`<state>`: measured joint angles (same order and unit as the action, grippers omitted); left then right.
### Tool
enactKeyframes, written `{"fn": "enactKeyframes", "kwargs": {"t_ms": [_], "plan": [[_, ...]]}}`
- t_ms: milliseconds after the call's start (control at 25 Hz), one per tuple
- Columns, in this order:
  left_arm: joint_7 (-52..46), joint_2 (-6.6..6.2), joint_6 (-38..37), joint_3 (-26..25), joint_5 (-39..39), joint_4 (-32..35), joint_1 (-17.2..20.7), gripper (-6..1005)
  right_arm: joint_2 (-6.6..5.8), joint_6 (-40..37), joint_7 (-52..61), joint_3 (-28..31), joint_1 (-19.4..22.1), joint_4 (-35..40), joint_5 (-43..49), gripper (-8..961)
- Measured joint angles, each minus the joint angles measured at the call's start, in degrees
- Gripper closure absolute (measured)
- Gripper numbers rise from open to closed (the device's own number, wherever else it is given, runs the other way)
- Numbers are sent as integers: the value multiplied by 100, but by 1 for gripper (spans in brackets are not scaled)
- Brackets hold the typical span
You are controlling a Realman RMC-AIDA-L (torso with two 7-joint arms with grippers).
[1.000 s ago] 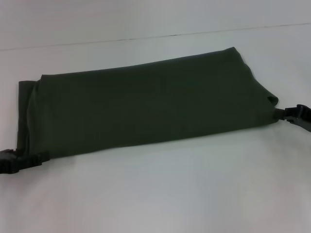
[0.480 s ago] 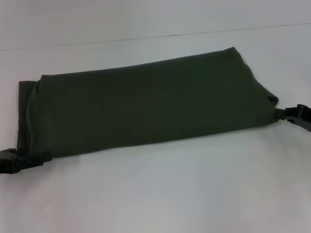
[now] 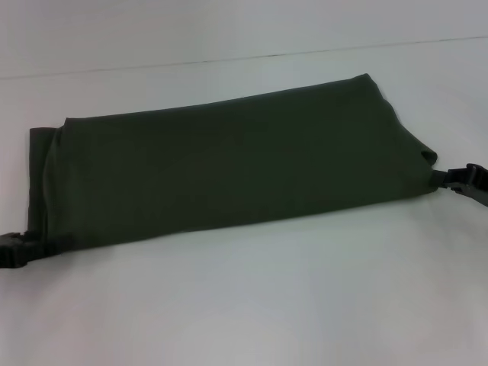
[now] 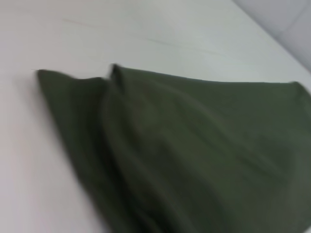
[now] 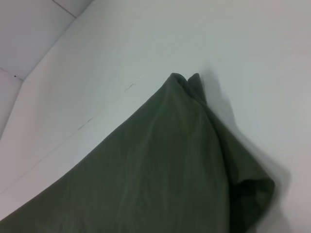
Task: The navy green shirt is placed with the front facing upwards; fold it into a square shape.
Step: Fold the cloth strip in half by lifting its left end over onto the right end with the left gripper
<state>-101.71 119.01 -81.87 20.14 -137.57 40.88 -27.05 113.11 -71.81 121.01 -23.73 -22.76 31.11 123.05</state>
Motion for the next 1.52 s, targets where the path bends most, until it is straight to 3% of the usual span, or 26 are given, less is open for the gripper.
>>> {"fn": "enactKeyframes", "kwargs": {"t_ms": [240,440,560,760,1200,1520], "plan": [[-232,19,182,243,-180,13,-63,146,4,7,-36,0,5,0,0,947],[-219,1,52,160,-81,26,-64,353,7,1,-41,16,14,0,0,946],[-209,-4,30,159,-62,28,-68,594,9,-4,-54,45,18,0,0,946],[-215,-3,39,169,-60,32,-73,828,9,10,-66,53,18,0,0,946],[-207,0,10,131,-65,34,-52,991,35,-24,-249,102,69,-1,0,946],[-99,-13,-422,-196,-58,102,66,991,52,-365,-1092,410,252,-235,-13,947]]}}
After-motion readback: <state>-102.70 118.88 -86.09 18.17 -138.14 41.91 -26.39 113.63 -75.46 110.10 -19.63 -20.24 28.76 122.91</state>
